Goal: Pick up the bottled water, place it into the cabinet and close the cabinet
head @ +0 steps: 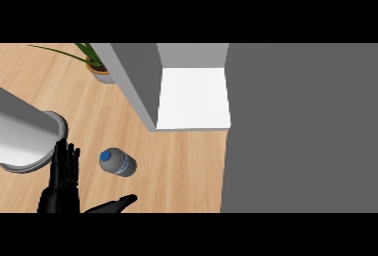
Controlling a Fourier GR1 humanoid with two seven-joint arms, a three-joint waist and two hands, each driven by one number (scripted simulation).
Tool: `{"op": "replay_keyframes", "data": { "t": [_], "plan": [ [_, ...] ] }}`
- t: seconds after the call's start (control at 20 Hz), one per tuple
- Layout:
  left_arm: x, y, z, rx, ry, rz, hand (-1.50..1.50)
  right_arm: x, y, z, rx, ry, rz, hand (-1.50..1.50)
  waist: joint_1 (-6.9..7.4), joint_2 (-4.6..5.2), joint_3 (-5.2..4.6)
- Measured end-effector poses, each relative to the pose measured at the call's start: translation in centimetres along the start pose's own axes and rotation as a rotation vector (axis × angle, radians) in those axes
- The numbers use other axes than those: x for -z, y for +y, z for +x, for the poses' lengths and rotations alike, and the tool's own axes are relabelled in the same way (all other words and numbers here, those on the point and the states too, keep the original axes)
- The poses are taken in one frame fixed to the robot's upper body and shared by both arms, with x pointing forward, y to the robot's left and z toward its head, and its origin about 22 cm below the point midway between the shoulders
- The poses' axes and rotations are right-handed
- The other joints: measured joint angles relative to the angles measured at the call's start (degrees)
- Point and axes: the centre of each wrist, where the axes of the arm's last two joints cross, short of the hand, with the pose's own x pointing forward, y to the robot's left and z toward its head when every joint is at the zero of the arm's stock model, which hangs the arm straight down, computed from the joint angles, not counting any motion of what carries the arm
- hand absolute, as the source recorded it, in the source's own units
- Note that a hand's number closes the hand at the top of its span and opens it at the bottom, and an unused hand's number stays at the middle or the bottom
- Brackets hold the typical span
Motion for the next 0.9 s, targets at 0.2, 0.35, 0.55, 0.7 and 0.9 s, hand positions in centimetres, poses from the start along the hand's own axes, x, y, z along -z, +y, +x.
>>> {"op": "replay_keyframes", "data": {
  "t": [0.2, 0.35, 0.55, 0.7, 0.9],
  "plan": [
    [0.8, 0.6, -3.3, -0.007, 0.018, 0.016, -1.50, -0.6, 0.4, -0.1, 0.021, 0.000, 0.001, -1.50, -0.08, 0.04, -0.02],
    [1.9, 1.2, -5.3, -0.017, 0.021, 0.035, -1.50, -0.9, 0.4, -0.1, 0.013, -0.001, -0.001, -1.50, -0.08, 0.10, -0.03],
    [1.8, 1.0, -8.3, -0.018, 0.019, 0.070, -1.50, -1.7, 0.2, -0.1, 0.004, 0.005, 0.006, -1.50, -0.20, 0.08, -0.03],
    [1.7, 1.3, -10.5, -0.016, 0.031, 0.078, -1.50, -1.9, 0.1, -0.1, -0.002, 0.005, 0.011, -1.50, -0.15, 0.12, -0.03],
    [1.7, 1.4, -13.3, -0.070, 0.051, 0.035, -1.50, -2.0, 0.0, -0.2, -0.002, 0.001, 0.021, -1.50, -0.17, 0.19, -0.04]
  ]
}}
